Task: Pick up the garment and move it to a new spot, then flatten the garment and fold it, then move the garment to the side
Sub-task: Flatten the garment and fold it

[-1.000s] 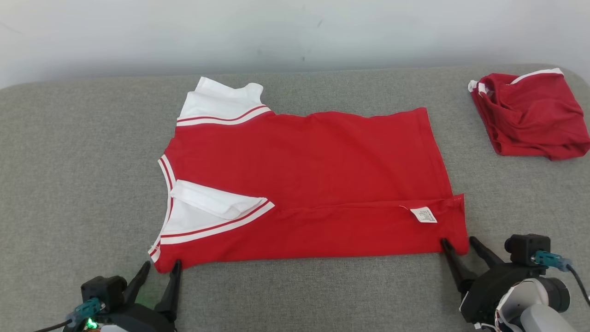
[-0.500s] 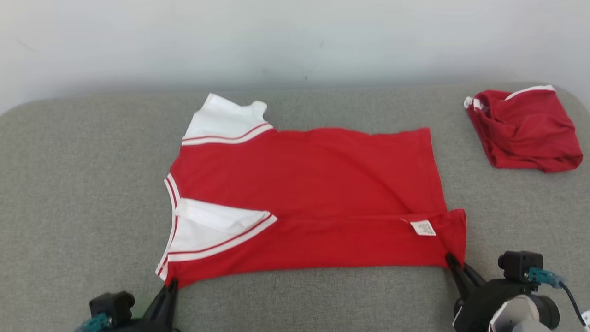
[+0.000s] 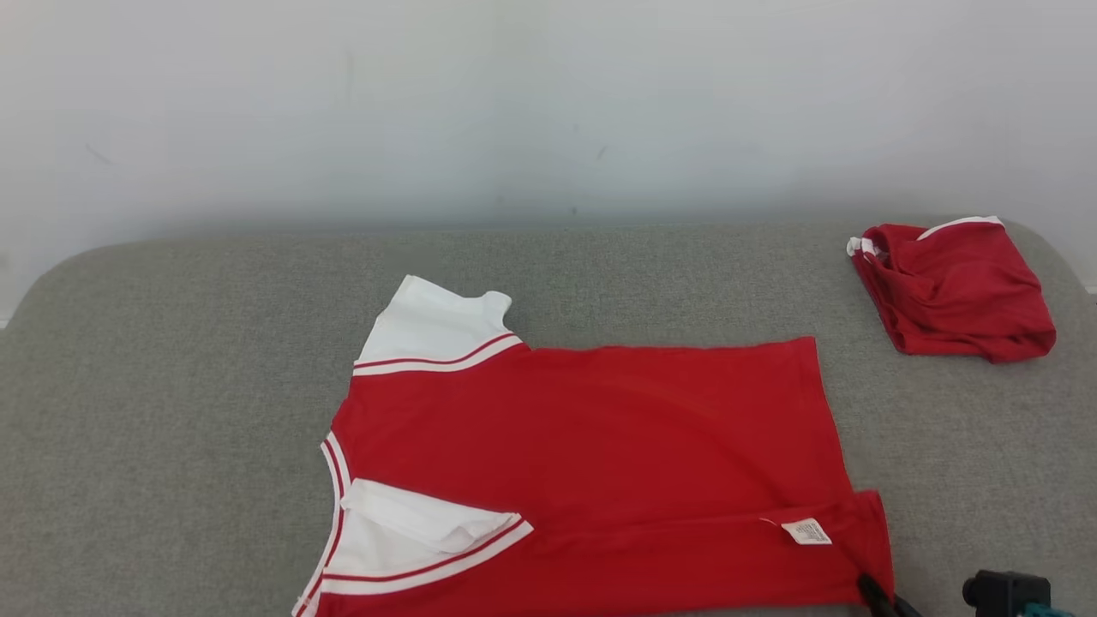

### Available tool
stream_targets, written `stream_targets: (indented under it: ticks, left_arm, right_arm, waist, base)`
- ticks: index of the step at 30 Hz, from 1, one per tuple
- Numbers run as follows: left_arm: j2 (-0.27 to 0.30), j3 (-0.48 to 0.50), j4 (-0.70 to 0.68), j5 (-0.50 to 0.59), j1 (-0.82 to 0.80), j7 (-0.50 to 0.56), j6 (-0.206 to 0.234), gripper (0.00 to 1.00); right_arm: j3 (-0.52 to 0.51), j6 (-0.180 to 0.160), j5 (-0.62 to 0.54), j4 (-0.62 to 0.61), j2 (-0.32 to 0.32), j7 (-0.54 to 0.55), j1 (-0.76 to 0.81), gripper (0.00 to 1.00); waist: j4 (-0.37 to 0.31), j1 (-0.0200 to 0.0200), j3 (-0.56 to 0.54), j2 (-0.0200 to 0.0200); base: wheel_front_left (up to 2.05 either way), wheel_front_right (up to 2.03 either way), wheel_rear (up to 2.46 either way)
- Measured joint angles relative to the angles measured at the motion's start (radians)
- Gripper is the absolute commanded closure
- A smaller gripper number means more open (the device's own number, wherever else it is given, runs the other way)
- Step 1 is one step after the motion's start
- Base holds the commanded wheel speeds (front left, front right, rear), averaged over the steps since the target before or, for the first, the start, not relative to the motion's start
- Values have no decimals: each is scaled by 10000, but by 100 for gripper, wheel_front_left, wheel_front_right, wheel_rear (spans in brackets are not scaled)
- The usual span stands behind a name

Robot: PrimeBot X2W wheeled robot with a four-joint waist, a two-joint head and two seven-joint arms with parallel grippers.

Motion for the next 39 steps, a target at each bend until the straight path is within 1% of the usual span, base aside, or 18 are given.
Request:
stream_targets:
  ticks: [3,7,8,9,10,11,17,21,23,25,27,29,31,32,34,36,39]
  left_arm:
    - [23,-73,-441,-40,418,115,188,100]
    - [12,-151,-688,-33,615,169,372,100]
    - [-2,-161,-709,-21,615,167,403,96]
    - [-2,-161,-709,-21,615,167,403,75]
    - [-25,-153,-708,-17,615,163,451,42]
    - [-40,-138,-700,12,614,150,495,0]
    - [-88,42,-903,483,599,13,698,0]
    - [-182,558,-1310,869,596,-42,765,0]
    - [-288,980,-1611,1250,579,-48,825,0]
    - [-360,1430,-1881,1862,570,-58,930,0]
    - [-562,1910,-2153,2337,554,-67,974,0]
    - [-884,2426,-2477,2857,554,-69,997,0]
    - [-1016,2713,-2723,3730,577,-69,976,0]
    - [-1078,2836,-2861,4171,594,-69,976,0]
    - [-1411,3256,-3198,4794,616,-69,986,0]
    - [-1716,3643,-3363,5244,675,-69,951,0]
    - [-2052,4148,-3452,5779,837,-69,746,0]
  right_arm:
    - [-280,0,-75,-360,50,199,457,100]
    - [-520,0,-192,-725,167,397,806,100]
    - [-571,0,-224,-775,211,441,854,100]
    - [-571,0,-224,-775,211,441,854,97]
    - [-606,0,-268,-846,261,462,908,52]
    - [-642,0,-334,-888,301,499,940,0]
    - [-882,0,-1116,-1346,309,226,986,0]
    - [-1162,0,-1620,-1616,320,-328,891,0]
    - [-1225,0,-1906,-1712,380,-692,779,0]
    - [-1290,0,-2134,-1766,522,-1083,634,0]
    - [-1271,0,-2525,-1812,667,-1521,475,0]
    - [-1275,0,-2903,-1820,836,-1894,328,0]
    - [-1254,0,-3344,-1818,1003,-2148,265,0]
    - [-1281,0,-3503,-1808,1122,-2240,243,0]
    - [-1352,0,-3879,-1825,1356,-2366,216,0]
    - [-1444,0,-4107,-1891,1626,-2414,140,0]
    - [-1570,0,-4477,-2255,2057,-2449,128,0]
  waist:
    - [35,0,12,0]
    - [40,1,98,0]
    - [37,1,115,0]
    - [37,1,115,0]
    - [31,1,130,0]
    - [21,1,142,0]
    - [55,1,264,0]
    - [116,2,312,0]
    - [146,2,324,0]
    - [158,2,326,1]
    - [148,1,327,0]
    - [130,2,325,1]
    - [108,2,319,0]
    - [94,1,315,1]
    - [80,2,321,1]
    - [63,2,326,1]
    - [-1,1,327,0]
  base:
    - [0,0,0]
    - [0,0,0]
    - [0,0,0]
    - [0,0,0]
    - [0,0,0]
    - [0,0,0]
    - [0,0,0]
    - [0,0,0]
    - [0,0,0]
    - [0,0,0]
    - [0,0,0]
    - [0,0,0]
    - [0,0,0]
    - [0,0,0]
    - [0,0,0]
    - [0,0,0]
    - [0,0,0]
